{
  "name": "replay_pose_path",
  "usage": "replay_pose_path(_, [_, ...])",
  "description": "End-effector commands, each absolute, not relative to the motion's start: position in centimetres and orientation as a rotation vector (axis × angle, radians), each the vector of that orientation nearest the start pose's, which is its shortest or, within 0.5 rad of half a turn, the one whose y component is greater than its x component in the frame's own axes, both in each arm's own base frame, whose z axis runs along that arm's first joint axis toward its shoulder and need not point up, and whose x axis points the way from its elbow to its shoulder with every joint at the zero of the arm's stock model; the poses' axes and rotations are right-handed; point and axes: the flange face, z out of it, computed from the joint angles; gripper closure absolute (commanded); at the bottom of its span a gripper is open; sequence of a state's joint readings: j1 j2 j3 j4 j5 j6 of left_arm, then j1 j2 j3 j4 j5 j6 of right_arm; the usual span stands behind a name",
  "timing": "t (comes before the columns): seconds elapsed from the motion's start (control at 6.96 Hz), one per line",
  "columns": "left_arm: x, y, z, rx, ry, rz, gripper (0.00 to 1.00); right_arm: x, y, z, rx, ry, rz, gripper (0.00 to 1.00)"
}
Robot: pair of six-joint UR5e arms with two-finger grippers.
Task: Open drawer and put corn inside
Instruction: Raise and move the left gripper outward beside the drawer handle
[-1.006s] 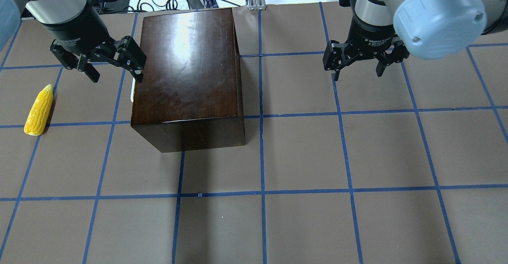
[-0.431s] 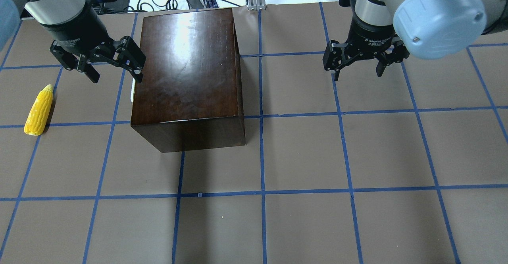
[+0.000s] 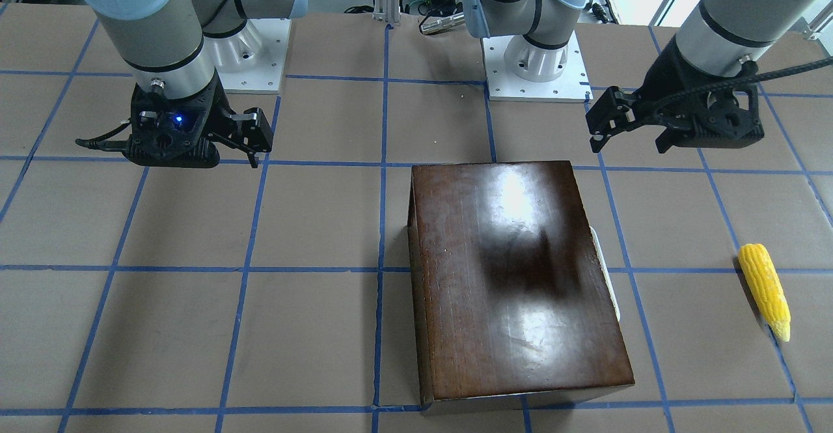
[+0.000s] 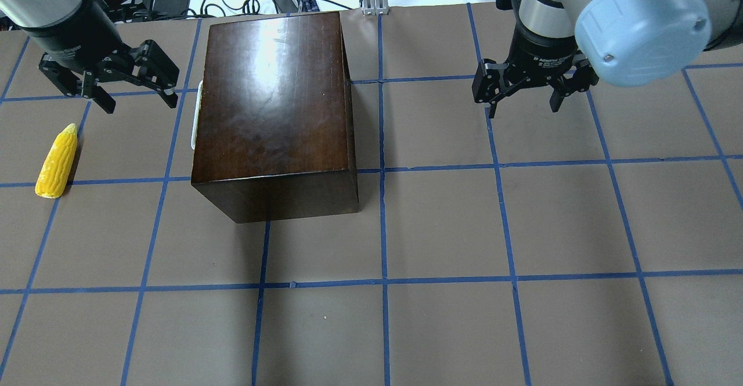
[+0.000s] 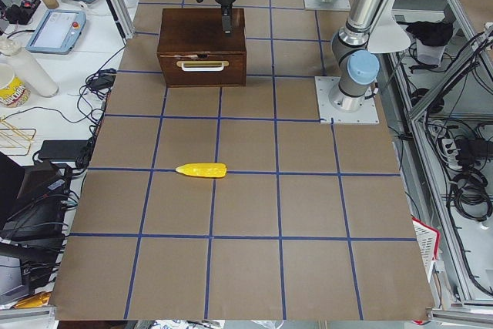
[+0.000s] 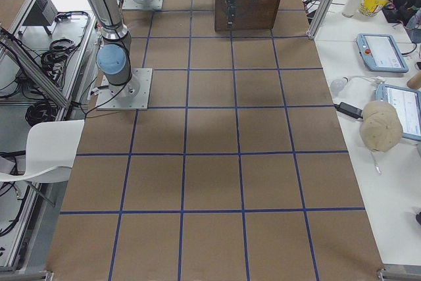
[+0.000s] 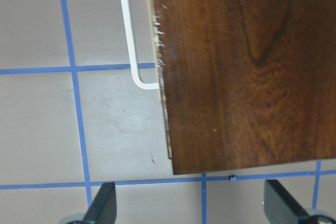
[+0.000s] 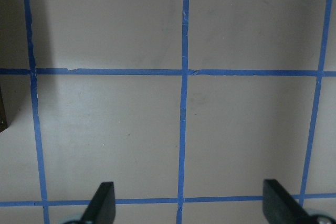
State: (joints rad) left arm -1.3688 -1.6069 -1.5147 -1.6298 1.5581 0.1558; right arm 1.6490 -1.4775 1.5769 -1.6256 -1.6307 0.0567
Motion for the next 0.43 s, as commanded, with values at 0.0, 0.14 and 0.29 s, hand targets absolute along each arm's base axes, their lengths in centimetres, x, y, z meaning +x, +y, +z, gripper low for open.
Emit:
replay_pose_path(0.0, [3.0, -53.2, 48.5, -0.109, 3.158, 0.012, 0.0, 16.8, -51.3, 44.4, -0.037, 3.205, 0.062, 0.0])
replay_pose_path(0.14, [5.3, -54.1, 47.7, -0.125, 3.202, -0.023, 0.0, 16.8, -51.3, 44.3, -0.037, 3.203, 0.067, 0.0])
replay_pose_path(0.29, [7.4, -55.1, 46.5, -0.086, 3.25, -0.059, 0.0, 16.8, -51.3, 44.4, -0.037, 3.205, 0.065, 0.0])
